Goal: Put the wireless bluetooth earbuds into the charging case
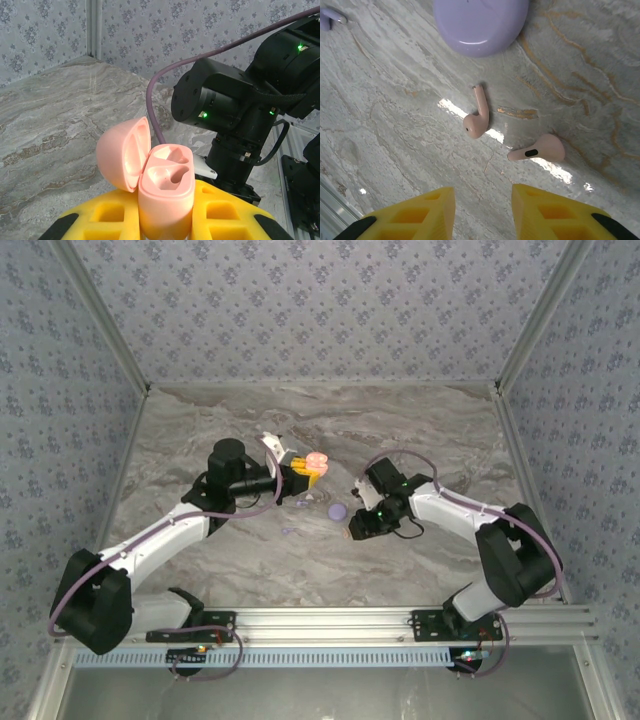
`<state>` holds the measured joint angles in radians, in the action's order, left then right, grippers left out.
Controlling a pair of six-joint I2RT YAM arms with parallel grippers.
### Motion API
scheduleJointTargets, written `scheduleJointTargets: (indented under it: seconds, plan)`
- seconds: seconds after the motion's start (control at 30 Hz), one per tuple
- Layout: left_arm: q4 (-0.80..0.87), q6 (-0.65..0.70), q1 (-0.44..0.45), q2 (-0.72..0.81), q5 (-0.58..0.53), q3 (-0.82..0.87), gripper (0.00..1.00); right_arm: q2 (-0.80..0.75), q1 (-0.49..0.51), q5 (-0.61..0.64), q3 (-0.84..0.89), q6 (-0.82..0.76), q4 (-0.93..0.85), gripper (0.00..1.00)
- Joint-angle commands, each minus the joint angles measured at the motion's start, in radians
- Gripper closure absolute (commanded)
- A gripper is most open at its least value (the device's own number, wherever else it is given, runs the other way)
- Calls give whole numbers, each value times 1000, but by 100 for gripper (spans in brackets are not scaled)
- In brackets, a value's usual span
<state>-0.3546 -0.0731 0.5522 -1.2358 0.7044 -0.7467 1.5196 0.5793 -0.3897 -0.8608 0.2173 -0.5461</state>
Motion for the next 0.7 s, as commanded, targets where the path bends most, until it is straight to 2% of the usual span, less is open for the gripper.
scheduleJointTargets:
  seconds: [0.0,0.67]
  plan:
    - [-2,6,10,29,-6,6,81,28,8,-2,7,33,-8,64]
    - [12,21,10,33,-8,6,81,108,16,112,-45,85,7,60]
